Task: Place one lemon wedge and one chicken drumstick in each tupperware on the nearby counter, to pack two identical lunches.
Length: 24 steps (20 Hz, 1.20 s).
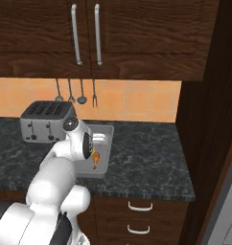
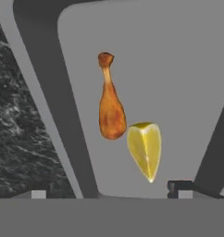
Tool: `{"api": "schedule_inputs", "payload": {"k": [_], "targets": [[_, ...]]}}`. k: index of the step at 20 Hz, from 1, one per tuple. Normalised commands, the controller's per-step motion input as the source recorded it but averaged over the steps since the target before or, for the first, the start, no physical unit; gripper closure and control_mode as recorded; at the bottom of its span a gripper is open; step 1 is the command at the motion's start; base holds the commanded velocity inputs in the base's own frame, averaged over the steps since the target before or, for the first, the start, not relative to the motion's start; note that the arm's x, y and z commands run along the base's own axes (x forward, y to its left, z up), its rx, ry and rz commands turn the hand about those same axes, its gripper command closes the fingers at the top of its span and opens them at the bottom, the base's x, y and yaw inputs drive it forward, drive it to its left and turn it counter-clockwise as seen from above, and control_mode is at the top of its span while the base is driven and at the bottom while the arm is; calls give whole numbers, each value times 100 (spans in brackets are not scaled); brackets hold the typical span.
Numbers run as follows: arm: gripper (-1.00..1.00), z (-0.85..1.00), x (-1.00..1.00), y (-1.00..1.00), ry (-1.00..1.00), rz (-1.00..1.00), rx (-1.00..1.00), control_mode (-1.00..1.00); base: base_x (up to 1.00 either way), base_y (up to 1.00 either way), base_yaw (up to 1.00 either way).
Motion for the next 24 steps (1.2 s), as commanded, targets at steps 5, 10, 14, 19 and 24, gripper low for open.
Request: {"api": "schedule_inputs", "payload": {"k": [5, 10, 14, 19, 24], "targets": [[-100, 72, -71, -6, 0, -9, 0, -100, 0, 0, 0], [-100, 37, -99, 5, -4, -2, -1, -100, 0, 0, 0], [-100, 44, -88, 60, -19, 2, -12, -100, 0, 0, 0], [-100, 15, -48, 68, -18, 0, -13, -100, 0, 0, 0], [-100, -10, -19, 34, -2, 0, -5, -100, 0, 0, 0]]}}
